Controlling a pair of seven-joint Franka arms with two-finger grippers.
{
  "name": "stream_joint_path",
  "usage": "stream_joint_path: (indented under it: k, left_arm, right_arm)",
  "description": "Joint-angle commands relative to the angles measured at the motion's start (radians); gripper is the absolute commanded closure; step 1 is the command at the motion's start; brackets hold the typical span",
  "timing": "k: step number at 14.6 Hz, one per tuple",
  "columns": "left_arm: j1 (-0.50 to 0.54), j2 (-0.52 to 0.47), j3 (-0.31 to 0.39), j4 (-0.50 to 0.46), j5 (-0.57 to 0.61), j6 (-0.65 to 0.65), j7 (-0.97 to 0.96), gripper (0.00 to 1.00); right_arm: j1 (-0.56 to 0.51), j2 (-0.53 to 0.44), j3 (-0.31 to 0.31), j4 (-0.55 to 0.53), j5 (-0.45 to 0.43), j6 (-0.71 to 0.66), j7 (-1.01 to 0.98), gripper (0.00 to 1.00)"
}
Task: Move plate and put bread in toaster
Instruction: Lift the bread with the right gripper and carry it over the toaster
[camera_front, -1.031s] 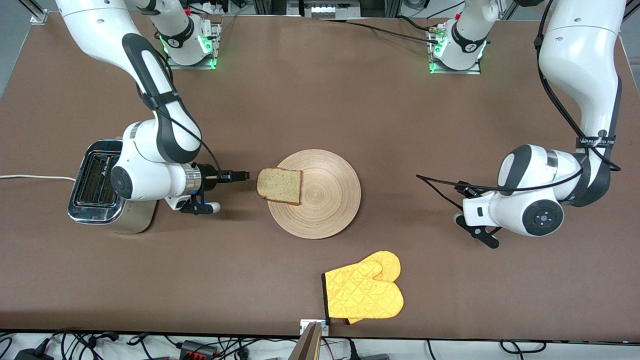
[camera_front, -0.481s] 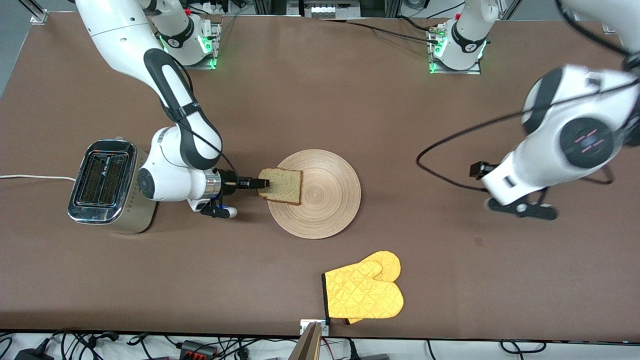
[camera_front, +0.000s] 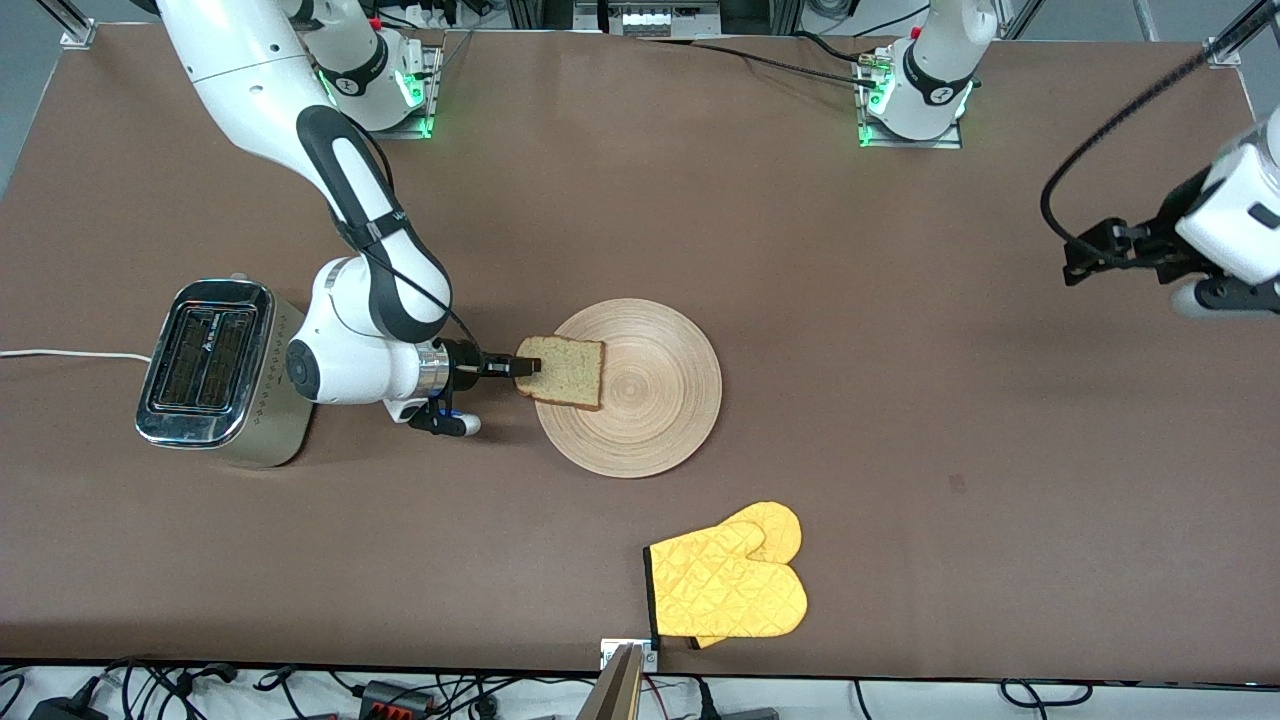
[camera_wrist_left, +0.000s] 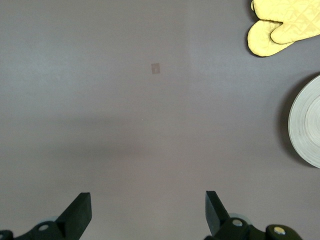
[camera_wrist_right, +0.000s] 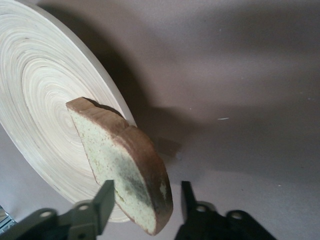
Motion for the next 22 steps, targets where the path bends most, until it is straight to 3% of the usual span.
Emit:
stream_joint_path:
  k: [1,3,5,9,11,13,16,19,22]
  left_arm:
    - [-0.057,-0.128,0.04,-0.217,-0.01,0.132,0.013,0.0]
    - [-0.052,-0.145,0.031,-0.235,-0.009,0.137,0.024,0.0]
    - [-0.039,-0.141,0.031,-0.231,-0.006,0.132,0.022,0.0]
    - [-0.039,-0.116,0.032,-0.197,-0.007,0.128,0.018,0.0]
    - [-0.039,-0.116,0.032,-0.196,-0.007,0.128,0.014,0.0]
    - [-0.04,-0.116,0.032,-0.196,-0.007,0.128,0.013,0.0]
    - [-0.04,-0.116,0.031,-0.186,-0.006,0.128,0.019,0.0]
    - [-0.035,-0.11,0.041,-0.186,-0.003,0.131,0.021,0.0]
    - [-0.037,-0.093,0.04,-0.166,-0.001,0.132,0.021,0.0]
  right_arm:
    - [0.008,0.004,-0.004,0.011,0.023,-0.003,-0.013,0.63]
    - [0.007,0.004,-0.004,0.034,0.021,-0.006,-0.018,0.88]
    - [0.007,-0.004,-0.004,0.063,0.012,-0.017,-0.015,1.0]
    - [-0.002,-0.012,-0.016,0.158,-0.101,-0.107,-0.003,1.0]
    - [0.004,-0.027,-0.051,0.216,-0.227,-0.167,0.069,1.0]
    - [0.01,-0.056,-0.063,0.273,-0.433,-0.234,0.14,1.0]
    - [-0.011,-0.149,-0.08,0.281,-0.609,-0.386,0.169,1.0]
    - [-0.053,-0.232,-0.166,0.281,-0.672,-0.562,0.131,1.0]
    - [-0.055,-0.28,-0.226,0.288,-0.814,-0.667,0.108,1.0]
